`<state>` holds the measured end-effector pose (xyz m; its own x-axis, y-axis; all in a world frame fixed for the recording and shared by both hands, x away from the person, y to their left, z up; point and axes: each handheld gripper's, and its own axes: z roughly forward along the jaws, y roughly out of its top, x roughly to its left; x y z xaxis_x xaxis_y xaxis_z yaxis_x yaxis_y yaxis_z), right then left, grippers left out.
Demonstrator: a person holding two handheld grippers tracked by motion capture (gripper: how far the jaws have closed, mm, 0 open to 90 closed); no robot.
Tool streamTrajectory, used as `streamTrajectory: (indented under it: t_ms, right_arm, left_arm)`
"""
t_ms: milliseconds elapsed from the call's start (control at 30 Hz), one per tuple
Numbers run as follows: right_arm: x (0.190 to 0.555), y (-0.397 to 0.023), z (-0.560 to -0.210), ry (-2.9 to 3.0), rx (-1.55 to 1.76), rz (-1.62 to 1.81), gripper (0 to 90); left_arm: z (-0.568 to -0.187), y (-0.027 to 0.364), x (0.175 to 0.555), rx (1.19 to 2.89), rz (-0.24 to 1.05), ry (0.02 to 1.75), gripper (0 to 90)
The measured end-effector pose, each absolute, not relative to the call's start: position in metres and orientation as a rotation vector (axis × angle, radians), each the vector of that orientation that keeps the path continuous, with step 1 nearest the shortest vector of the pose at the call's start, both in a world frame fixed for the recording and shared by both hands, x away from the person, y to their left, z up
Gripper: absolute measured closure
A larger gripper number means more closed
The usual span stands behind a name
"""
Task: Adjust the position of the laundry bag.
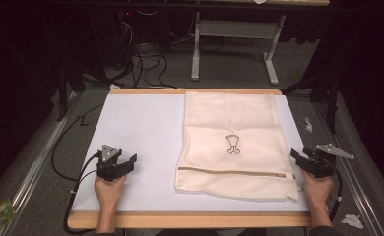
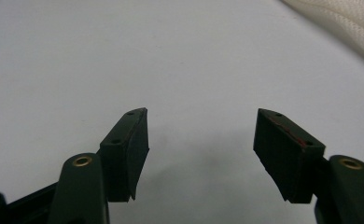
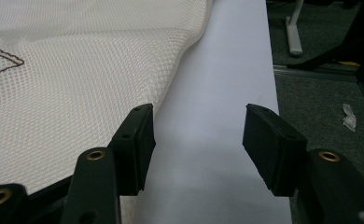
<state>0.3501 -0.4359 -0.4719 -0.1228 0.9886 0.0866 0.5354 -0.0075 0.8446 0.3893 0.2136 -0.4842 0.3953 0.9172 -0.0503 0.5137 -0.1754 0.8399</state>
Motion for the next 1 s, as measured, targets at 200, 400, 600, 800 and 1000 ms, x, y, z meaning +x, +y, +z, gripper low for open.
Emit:
streamTrajectory:
  t_ms: [200,400,600,800,1000]
  right_arm:
    - [0.351,-0.433,-0.472,1.734,1.555,1.006,43.8]
    - [0.352,-0.434,-0.472,1.733,1.569,1.018,43.8]
    - [0.352,-0.435,-0.472,1.738,1.567,1.029,46.4]
    - [0.353,-0.436,-0.471,1.725,1.599,1.027,50.8]
    - [0.349,-0.439,-0.468,1.749,1.615,1.035,53.7]
  left_arm:
    - [-0.484,0.214,0.389,1.823,0.618,1.237,37.3]
    - [-0.483,0.216,0.392,1.823,0.584,1.258,38.0]
    - [-0.481,0.216,0.393,1.811,0.566,1.270,37.1]
    - [-0.474,0.211,0.395,1.810,0.489,1.274,37.2]
    - [-0.467,0.197,0.396,1.849,0.461,1.234,38.8]
